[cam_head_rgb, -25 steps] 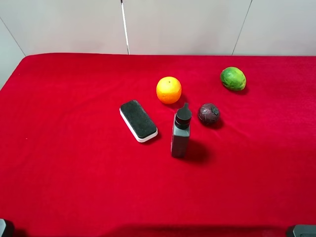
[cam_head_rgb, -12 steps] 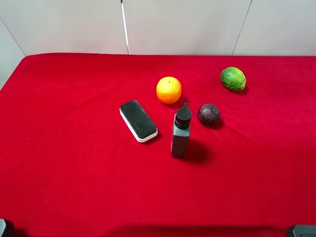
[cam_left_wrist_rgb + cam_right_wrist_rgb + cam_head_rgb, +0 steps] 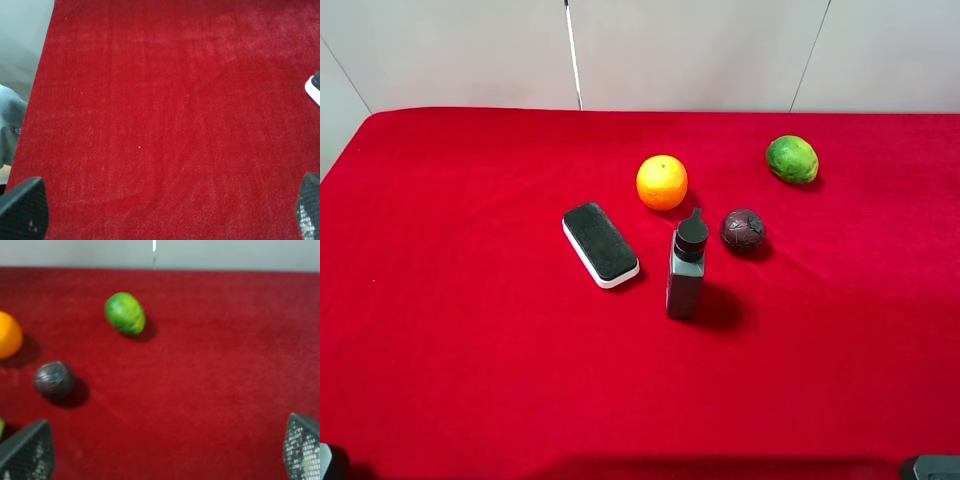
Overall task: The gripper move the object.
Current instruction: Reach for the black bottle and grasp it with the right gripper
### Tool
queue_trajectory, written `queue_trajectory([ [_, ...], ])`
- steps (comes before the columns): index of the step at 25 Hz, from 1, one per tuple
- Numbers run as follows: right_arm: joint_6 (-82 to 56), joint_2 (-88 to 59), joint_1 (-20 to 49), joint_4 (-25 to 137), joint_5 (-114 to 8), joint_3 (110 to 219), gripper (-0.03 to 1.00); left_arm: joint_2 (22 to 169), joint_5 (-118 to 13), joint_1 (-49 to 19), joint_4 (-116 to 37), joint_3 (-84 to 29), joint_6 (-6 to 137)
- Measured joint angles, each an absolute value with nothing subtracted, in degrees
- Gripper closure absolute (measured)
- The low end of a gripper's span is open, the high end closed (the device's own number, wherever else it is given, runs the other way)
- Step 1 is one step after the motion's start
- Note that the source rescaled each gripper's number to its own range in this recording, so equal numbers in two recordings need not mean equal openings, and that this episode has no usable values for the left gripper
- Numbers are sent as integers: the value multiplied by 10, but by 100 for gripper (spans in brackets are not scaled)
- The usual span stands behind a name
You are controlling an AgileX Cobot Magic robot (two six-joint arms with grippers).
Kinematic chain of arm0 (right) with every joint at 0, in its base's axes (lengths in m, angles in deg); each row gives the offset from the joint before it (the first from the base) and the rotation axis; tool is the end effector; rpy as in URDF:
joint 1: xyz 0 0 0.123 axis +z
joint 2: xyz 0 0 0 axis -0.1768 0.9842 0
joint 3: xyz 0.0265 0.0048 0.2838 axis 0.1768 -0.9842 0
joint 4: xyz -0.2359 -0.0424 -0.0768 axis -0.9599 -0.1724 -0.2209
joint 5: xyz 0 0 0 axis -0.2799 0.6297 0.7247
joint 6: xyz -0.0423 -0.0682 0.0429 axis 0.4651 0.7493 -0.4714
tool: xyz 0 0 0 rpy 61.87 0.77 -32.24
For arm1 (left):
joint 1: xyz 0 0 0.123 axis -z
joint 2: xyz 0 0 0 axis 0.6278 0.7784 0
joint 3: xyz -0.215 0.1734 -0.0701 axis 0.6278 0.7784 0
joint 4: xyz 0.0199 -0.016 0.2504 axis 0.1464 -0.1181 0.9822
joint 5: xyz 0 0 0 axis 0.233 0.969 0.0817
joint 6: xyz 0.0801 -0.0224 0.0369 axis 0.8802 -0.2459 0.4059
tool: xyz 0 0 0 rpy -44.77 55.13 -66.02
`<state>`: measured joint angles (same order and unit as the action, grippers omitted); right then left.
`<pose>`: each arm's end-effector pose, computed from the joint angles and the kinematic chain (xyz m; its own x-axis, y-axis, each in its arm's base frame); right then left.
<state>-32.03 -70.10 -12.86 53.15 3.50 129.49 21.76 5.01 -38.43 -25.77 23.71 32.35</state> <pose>0.0188 0.0066 0.3483 -0.5423 0.0004 -0.8402 -0.0356 0.9991 0.0235 -0.0054 0.0001 0.2756 -0.4616 0.0224 -0.8868 0.0167 0.9997 0.0166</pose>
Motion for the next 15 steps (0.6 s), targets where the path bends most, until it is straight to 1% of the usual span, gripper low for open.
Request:
queue_trajectory([
  [10, -323, -572, -129, 590, 74, 1420, -3, 218, 50, -384, -258, 237, 323],
  [15, -334, -527, -129, 621, 79, 1443, -3, 218, 50, -384, -258, 237, 323],
])
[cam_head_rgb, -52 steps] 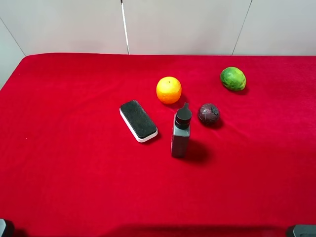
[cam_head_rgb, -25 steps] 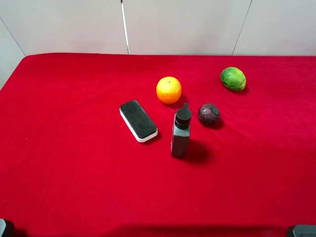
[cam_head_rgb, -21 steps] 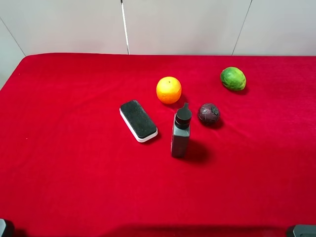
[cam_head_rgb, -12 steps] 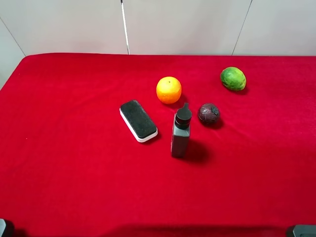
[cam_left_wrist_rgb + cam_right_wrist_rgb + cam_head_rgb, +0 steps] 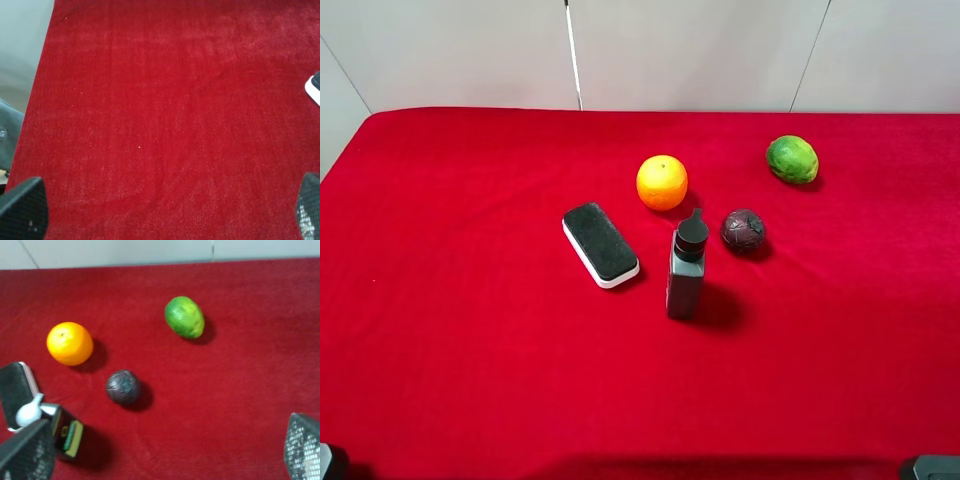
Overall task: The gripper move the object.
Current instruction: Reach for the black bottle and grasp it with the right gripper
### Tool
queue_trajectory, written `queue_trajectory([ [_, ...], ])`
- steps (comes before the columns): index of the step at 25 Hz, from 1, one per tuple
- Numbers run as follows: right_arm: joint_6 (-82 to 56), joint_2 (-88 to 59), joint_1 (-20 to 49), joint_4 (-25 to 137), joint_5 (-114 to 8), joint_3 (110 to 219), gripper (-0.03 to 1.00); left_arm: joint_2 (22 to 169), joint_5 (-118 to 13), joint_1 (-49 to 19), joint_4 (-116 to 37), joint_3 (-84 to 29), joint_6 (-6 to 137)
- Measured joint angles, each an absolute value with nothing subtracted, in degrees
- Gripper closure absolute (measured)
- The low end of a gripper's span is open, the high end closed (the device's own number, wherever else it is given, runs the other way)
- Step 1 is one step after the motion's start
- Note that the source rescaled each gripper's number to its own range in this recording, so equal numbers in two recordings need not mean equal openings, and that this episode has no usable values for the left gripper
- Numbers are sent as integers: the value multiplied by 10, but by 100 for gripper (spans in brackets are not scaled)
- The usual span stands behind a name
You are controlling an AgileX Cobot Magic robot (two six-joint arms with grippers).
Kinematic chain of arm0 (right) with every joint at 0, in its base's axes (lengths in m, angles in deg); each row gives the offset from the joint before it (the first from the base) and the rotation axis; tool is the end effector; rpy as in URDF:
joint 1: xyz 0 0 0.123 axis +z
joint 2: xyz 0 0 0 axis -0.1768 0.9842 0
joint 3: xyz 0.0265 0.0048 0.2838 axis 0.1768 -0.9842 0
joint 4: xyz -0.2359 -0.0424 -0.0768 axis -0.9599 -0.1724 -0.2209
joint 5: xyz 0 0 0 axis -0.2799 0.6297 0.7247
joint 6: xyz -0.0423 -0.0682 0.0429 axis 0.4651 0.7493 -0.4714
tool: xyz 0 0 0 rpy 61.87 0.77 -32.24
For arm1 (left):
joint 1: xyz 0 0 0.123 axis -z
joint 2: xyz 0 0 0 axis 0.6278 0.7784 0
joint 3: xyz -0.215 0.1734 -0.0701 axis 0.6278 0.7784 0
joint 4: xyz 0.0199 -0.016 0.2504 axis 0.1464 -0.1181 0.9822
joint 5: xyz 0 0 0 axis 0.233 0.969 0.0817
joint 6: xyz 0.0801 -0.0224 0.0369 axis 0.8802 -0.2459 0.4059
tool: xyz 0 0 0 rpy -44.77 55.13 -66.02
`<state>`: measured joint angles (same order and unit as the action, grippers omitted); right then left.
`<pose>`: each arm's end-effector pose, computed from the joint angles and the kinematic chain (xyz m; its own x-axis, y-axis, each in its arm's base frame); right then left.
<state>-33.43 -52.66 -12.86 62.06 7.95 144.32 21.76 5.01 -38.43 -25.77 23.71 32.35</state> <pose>0.0667 0.0177 0.4036 -0.6410 0.0768 -0.7637 -0.0997 0.9782 0.1821 -0.0054 0.0001 0.2756 -0.4616 0.0224 -0.8868 0.0167 0.9997 0.0166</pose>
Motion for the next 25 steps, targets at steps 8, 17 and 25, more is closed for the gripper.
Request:
queue_trajectory([
  [8, -339, -461, -129, 665, 82, 1445, -3, 218, 50, -384, -258, 237, 323],
  [17, -399, -373, -35, 638, 82, 1446, -3, 218, 50, -384, -258, 237, 323],
  [25, -590, -269, 174, 514, 80, 1447, -3, 218, 50, -384, -258, 237, 323],
])
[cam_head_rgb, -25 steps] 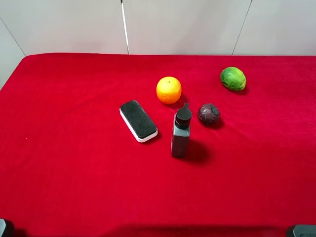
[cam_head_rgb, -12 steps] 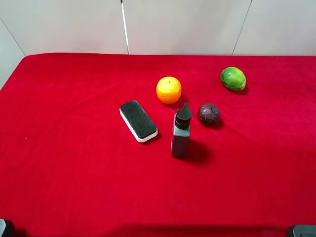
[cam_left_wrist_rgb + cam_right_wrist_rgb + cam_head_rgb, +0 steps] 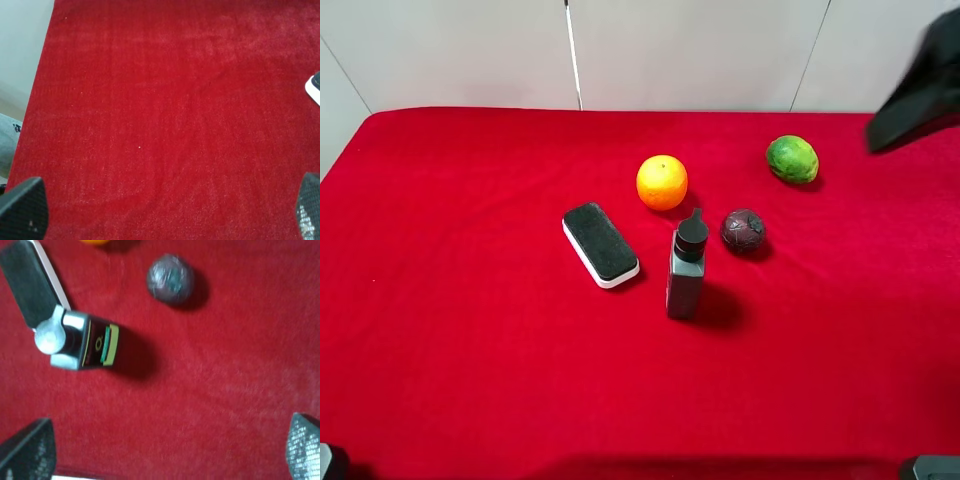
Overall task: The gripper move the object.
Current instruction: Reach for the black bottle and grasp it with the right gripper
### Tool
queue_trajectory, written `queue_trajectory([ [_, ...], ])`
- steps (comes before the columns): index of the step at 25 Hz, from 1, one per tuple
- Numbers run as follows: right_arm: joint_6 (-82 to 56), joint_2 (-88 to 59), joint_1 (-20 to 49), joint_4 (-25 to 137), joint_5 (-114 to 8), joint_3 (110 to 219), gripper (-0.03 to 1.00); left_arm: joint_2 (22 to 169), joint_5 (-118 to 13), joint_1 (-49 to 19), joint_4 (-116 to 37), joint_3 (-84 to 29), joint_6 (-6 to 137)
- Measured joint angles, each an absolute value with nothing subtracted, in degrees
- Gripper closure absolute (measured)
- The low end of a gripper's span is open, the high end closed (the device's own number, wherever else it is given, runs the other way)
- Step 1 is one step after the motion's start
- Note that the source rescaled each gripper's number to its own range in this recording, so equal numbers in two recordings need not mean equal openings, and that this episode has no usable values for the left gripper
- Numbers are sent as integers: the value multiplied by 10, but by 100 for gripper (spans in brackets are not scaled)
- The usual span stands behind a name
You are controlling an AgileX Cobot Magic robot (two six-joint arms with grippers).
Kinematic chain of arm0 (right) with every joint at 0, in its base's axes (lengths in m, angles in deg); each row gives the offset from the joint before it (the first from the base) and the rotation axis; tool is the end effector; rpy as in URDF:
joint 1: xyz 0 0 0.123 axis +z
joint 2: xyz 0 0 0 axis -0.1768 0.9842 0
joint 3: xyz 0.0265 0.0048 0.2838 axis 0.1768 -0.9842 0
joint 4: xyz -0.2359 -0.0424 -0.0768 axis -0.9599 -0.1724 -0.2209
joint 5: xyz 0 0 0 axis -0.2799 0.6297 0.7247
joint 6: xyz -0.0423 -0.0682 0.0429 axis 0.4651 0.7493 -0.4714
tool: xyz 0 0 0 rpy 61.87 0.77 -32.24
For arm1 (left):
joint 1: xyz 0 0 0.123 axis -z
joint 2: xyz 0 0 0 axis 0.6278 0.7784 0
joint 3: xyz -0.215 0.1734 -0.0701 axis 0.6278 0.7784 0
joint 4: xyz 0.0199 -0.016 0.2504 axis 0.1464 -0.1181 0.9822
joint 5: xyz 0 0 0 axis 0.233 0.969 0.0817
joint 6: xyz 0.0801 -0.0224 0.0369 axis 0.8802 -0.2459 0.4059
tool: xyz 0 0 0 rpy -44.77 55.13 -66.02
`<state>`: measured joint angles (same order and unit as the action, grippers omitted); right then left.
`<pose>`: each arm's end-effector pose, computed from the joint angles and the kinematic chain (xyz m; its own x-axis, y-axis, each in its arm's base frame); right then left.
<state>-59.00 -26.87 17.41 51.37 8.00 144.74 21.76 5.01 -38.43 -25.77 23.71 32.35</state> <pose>0.1588 0.0887 0.3467 -0.9339 -0.0201 -0.3568 -0.1043 0.9703 0.2183 -0.0054 0.0001 0.2756 -0.4616 0.0224 -0.8868 0.0167 0.9997 0.0166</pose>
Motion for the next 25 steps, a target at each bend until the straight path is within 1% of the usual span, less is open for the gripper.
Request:
queue_trajectory([
  [4, -671, -219, 248, 475, 79, 1468, -3, 218, 50, -384, -258, 237, 323],
  [7, -708, -177, 286, 449, 80, 1505, -3, 218, 50, -384, -258, 237, 323],
  [17, -775, -32, 369, 421, 79, 1614, -3, 218, 50, -384, -258, 237, 323],
  [25, -834, 32, 396, 423, 78, 1627, -3, 218, 50, -384, -258, 237, 323],
])
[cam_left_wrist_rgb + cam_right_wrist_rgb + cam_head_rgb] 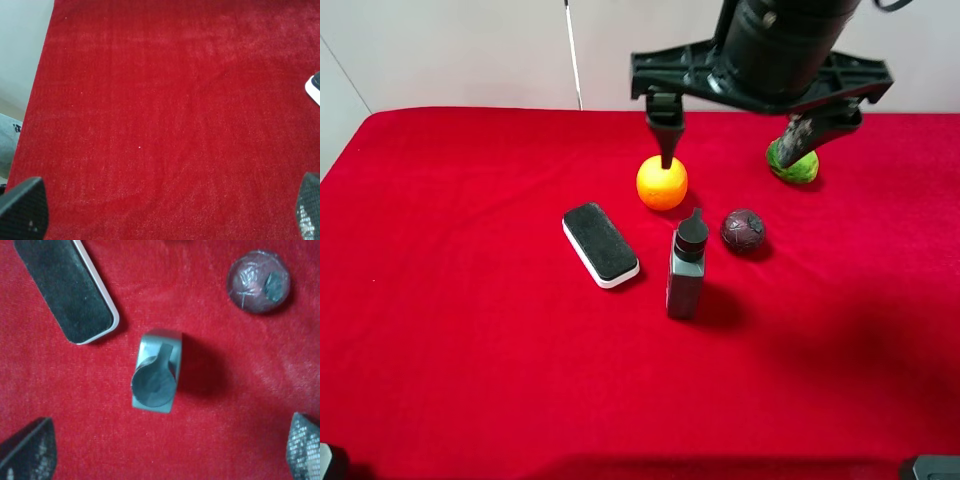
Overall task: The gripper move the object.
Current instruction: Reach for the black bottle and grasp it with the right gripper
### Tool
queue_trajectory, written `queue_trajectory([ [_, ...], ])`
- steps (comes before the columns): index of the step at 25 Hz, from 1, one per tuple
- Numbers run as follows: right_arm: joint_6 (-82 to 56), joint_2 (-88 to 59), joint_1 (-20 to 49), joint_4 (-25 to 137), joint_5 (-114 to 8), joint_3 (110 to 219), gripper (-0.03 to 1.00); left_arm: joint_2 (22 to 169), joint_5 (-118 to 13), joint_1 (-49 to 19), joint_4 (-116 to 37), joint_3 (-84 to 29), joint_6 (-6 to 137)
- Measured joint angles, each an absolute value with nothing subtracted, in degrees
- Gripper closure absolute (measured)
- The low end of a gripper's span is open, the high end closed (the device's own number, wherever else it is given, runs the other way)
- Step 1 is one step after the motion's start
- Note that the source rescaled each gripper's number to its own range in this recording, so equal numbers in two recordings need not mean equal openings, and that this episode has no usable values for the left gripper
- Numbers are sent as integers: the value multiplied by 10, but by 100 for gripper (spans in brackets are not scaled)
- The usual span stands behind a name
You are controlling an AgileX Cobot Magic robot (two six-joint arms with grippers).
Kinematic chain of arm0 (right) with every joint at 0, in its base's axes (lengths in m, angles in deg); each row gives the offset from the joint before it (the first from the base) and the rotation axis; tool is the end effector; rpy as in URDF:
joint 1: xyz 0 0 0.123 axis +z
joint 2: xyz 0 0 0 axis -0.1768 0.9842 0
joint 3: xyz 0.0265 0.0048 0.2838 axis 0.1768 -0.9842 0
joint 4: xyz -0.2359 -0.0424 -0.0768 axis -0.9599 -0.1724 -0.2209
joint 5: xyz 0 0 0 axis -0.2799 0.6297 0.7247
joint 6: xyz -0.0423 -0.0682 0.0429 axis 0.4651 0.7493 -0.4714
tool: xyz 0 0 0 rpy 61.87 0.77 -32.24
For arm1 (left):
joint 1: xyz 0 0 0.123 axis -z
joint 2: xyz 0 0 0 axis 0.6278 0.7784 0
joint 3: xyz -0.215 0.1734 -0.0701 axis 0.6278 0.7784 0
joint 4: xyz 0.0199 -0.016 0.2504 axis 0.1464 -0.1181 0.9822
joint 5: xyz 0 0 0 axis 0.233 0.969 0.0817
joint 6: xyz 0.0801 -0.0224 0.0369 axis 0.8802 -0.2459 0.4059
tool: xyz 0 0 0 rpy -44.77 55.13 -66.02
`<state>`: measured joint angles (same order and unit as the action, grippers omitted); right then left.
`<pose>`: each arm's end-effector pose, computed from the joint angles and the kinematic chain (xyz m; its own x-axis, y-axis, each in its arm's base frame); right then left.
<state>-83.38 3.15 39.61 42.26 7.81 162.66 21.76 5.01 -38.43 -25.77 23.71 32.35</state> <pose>0.2091 0.2341 0.3045 -0.9746 -0.0480 -0.2187 -0.0699 0.9931 0.0937 -0.0054 0.0001 0.2756 -0.4616 0.0224 -0.8868 0.0167 0.9997 0.0166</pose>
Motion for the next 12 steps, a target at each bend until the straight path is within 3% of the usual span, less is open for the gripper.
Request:
queue_trajectory([
  [12, -852, 109, 404, 445, 78, 1628, -3, 218, 50, -384, -258, 237, 323],
])
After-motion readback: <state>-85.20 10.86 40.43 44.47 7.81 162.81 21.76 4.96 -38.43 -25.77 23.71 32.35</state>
